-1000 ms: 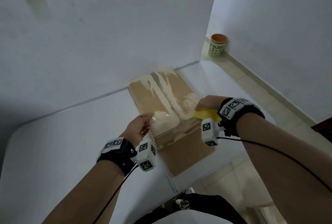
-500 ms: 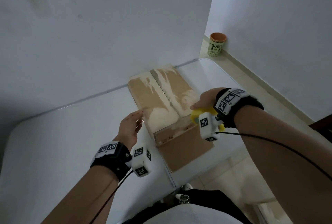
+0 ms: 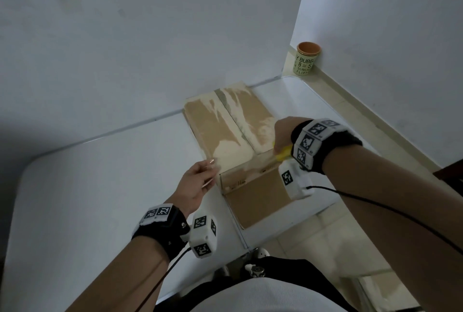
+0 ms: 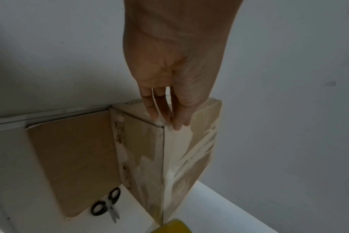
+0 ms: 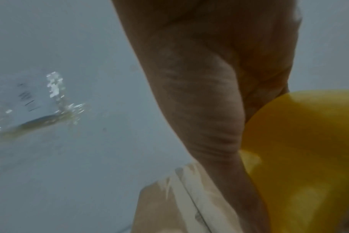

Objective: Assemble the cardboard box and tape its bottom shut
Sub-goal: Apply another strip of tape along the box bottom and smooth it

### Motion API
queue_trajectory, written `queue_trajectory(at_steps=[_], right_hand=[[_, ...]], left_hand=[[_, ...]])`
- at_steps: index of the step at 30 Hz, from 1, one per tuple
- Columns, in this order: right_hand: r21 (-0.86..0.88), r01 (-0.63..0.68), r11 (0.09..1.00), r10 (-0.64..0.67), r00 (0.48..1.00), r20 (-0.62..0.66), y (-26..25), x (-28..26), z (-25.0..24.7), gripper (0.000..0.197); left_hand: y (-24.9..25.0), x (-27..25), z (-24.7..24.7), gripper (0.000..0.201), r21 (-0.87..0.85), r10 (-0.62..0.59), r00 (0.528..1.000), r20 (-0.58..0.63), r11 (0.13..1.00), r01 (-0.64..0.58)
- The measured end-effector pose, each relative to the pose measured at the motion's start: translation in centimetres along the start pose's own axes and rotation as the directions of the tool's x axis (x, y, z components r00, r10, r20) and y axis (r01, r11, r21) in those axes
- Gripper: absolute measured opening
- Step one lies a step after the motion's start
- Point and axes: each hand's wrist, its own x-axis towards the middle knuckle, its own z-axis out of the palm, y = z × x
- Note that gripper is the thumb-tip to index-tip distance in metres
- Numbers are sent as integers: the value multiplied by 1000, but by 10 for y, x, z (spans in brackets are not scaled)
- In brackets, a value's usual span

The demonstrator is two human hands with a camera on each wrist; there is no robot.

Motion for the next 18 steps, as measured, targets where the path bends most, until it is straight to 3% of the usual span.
queue_trajectory(at_steps=[4,6,10,18], right_hand=[[-72,38,997,-49,987,-151,-7,3,21,21],[-87,-5,996,-10,984,-180,-12,5,32,19],[-114,-54,992,31,980,-196,-19,8,41,35],[-164,-30,986,-14,964,-264,-19,8,38,12]], left_hand=[[-10,-4,2,23,-3,27,1000,-15,1000,-27],[-14,-7,4,25,-1,54,998,-28,999,-54],[-20,-9,3,24,-6,77,994,-77,997,-78],[-28,-6,0,21,-19,46,995,-92,999,-48]])
